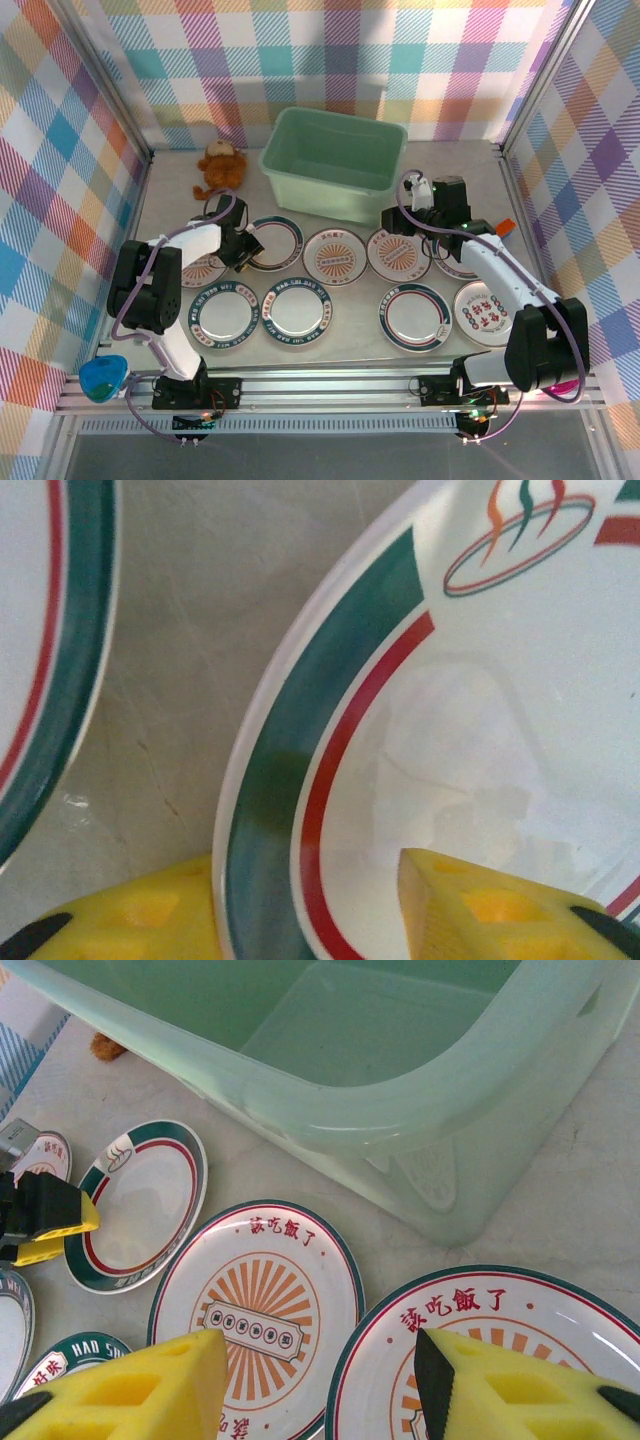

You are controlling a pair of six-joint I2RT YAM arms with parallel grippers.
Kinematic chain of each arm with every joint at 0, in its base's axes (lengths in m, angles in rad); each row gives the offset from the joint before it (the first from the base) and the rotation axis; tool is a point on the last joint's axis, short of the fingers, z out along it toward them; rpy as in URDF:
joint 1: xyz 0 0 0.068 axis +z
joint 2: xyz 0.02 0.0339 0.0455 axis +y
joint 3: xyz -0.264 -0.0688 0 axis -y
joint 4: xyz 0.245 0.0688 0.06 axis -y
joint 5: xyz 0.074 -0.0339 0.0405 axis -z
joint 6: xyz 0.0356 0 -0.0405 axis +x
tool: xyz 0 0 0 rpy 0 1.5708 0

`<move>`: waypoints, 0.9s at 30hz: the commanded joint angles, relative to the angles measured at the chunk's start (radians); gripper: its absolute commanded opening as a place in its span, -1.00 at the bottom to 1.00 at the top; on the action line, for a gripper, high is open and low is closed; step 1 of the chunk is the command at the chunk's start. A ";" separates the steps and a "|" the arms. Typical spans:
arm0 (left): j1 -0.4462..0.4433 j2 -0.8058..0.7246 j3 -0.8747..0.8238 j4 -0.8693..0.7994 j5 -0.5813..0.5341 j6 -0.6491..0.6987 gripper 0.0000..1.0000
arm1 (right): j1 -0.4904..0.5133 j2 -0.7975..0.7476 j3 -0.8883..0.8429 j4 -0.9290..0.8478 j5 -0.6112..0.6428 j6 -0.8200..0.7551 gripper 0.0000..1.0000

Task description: Place the plates into the plastic bin on the countertop

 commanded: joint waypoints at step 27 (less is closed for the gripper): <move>-0.019 -0.294 -0.056 -0.055 -0.132 -0.005 -1.00 | 0.007 -0.063 0.031 -0.003 -0.130 0.156 -0.02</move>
